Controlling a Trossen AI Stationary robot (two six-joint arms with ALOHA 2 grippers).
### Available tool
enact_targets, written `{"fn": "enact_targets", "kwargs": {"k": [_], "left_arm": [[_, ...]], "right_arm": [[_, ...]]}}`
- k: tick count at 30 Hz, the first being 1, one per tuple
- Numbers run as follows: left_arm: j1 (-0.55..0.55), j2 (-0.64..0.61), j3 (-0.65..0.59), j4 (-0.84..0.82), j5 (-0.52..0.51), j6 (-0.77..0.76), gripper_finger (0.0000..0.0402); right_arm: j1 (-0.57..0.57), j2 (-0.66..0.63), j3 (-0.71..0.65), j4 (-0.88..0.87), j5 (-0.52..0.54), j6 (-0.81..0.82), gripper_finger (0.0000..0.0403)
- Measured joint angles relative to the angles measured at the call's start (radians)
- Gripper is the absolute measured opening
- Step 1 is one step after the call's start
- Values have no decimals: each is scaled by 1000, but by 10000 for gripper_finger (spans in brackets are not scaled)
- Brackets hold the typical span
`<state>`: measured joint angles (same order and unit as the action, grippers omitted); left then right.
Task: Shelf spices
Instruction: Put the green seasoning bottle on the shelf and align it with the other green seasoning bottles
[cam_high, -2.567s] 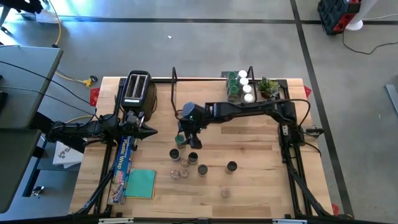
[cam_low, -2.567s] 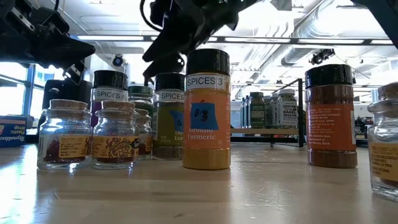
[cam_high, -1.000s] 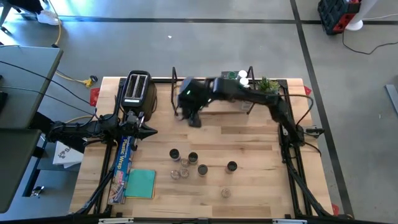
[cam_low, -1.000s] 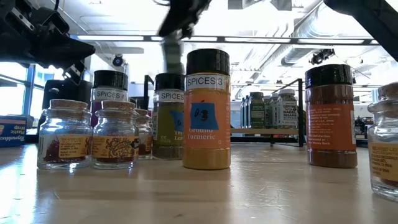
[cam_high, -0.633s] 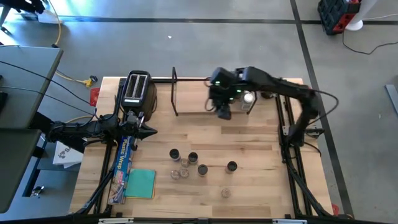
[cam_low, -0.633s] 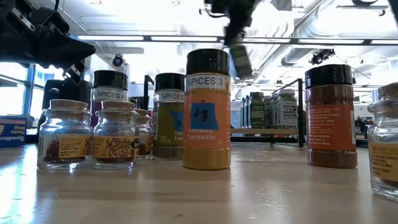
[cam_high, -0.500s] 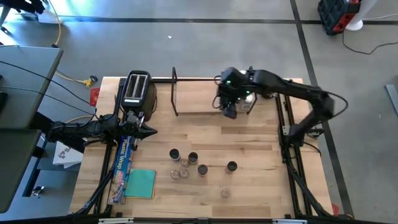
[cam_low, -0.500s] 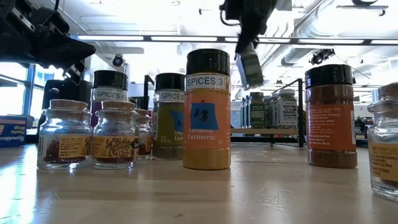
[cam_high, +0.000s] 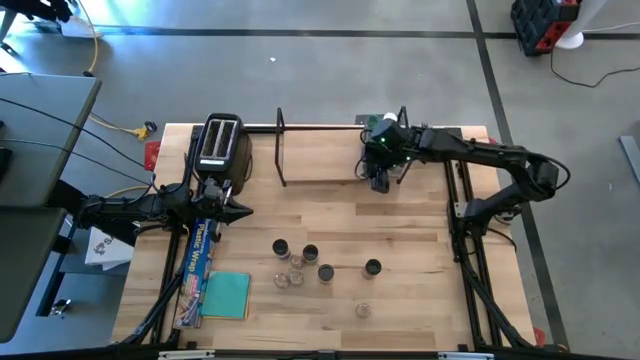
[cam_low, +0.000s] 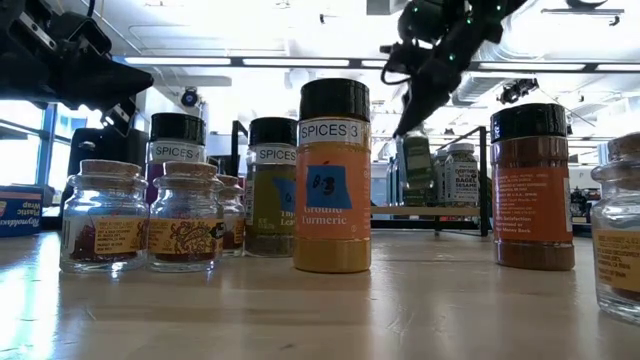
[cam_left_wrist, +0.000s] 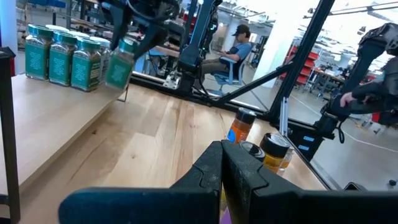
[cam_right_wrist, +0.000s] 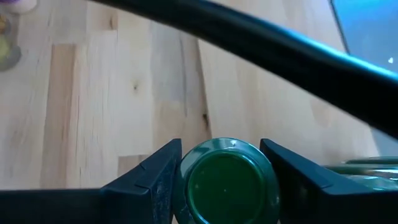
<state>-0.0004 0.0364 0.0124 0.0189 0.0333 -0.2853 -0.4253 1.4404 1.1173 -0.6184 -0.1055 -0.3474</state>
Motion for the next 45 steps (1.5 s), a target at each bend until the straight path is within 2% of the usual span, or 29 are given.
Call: {"fn": "enact_targets", "kwargs": {"k": [27, 45], "left_arm": [[0, 0, 0, 0, 0, 0, 0], [0, 0, 0, 0, 0, 0, 0]], "right_arm": [[-66, 1, -37, 24, -17, -45, 212], [-66, 1, -37, 3, 35, -28, 214]]}}
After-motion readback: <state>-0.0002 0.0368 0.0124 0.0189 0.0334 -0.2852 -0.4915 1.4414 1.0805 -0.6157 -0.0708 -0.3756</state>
